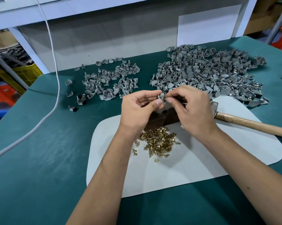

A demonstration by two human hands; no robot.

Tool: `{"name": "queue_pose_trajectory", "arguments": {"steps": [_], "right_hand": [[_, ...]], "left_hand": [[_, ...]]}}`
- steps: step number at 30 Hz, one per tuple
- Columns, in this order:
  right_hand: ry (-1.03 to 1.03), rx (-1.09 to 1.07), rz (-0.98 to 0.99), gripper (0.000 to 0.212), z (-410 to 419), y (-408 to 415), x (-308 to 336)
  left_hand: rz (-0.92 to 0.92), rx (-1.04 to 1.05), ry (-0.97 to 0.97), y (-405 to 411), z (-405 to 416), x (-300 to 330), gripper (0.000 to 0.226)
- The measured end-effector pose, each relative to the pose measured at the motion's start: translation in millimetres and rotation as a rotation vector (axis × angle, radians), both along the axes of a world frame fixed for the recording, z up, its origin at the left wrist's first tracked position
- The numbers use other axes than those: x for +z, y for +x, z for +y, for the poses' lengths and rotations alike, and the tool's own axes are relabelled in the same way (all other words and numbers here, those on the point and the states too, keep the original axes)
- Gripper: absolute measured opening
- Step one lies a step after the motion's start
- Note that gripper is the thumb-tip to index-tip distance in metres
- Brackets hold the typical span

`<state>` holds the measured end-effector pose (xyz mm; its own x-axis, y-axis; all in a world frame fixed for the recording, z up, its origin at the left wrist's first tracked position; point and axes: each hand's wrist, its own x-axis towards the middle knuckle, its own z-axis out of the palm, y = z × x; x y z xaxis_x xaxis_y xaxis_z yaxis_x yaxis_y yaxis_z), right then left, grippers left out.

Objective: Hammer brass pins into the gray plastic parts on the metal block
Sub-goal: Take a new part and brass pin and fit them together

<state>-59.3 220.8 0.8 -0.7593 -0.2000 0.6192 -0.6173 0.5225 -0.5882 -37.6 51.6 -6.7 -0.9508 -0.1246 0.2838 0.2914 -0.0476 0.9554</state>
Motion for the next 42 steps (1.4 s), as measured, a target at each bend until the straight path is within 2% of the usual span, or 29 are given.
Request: {"name": "queue_pose_trajectory", "arguments": {"steps": [19, 25, 30, 35, 42], "right_hand": [[0.053, -0.101, -0.02, 0.007, -9.5, 12.6, 3.1], [0.018, -0.043, -0.02, 0.009, -7.1, 8.0, 0.9], [0.061, 0.049, 0.089, 0.013, 5.7, -1.0, 2.3], [0.082, 0.073, 0.223, 0.008, 8.0, -2.5, 2.4], [0.084, 0.041, 0.218, 0.004, 8.0, -3.1, 1.7]], "left_hand": [[-0.025, 0.019, 0.015, 2.9, 9.3, 3.2, 0.026], [-0.043, 0.032, 0.038, 2.0, 7.1, 3.8, 0.025], [-0.063, 0.027, 0.059, 1.4, 2.7, 4.6, 0.025], [-0.1, -0.032, 0.086, 2.5, 0.0, 6.3, 0.021], [-0.07, 0.006, 0.058, 4.9, 3.1, 7.8, 0.017]]}}
